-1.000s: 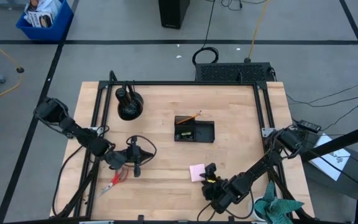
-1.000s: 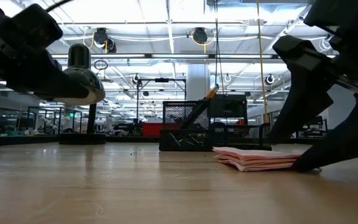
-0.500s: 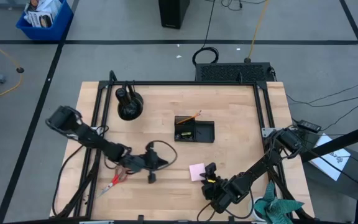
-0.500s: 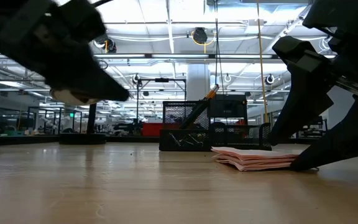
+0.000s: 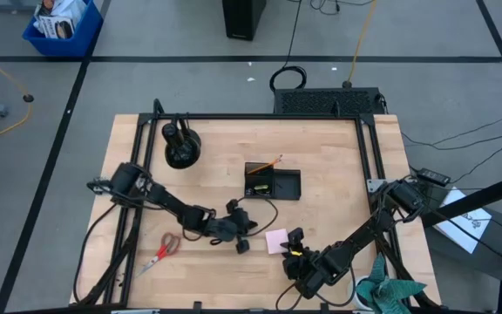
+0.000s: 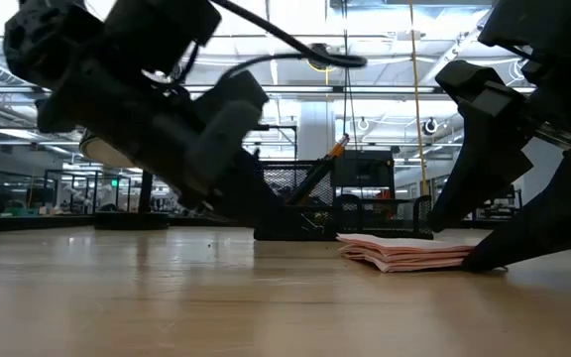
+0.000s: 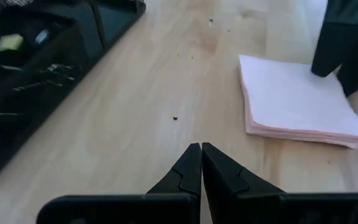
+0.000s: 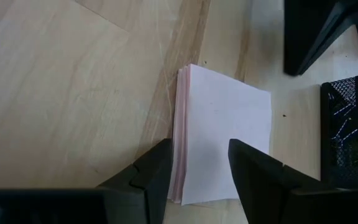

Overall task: Pick and place office supplies into organizer
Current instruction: Put the pink sticky note paper into the black desk organizer

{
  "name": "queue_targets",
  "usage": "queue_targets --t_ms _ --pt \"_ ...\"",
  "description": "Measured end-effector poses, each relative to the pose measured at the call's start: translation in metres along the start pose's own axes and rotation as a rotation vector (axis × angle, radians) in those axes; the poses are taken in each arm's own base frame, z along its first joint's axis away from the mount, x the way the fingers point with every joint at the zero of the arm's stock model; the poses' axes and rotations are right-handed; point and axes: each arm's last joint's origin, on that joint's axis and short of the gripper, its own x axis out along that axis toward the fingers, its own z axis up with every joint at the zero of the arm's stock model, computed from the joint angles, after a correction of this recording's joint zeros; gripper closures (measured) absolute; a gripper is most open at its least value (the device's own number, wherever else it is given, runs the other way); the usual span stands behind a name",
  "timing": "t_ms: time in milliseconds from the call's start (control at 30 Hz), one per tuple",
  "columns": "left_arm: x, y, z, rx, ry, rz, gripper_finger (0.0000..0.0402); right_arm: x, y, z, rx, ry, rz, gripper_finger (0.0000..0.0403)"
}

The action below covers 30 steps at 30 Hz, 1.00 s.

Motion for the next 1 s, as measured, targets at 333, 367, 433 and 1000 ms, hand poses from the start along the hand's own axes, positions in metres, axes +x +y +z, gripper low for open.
queue_targets --t_ms 333,367,433,1000 --pt "0.022 -0.008 0.007 0.006 0.032 -0.038 0.0385 0.002 0.000 -0.002 0.002 0.000 0.001 0.0248" --pt "0.022 -0.009 0.008 0.006 0.033 -0.041 0.0385 0.002 0.000 -0.004 0.004 0.000 0.000 0.0248" --pt "0.022 -0.009 0.008 0.005 0.034 -0.043 0.0385 0.004 0.000 -0.007 0.007 -0.002 -0.002 0.0248" --pt "0.022 -0.010 0.006 0.035 0.077 -0.098 0.0385 0.017 -0.011 -0.010 0.056 0.018 -0.030 0.0248"
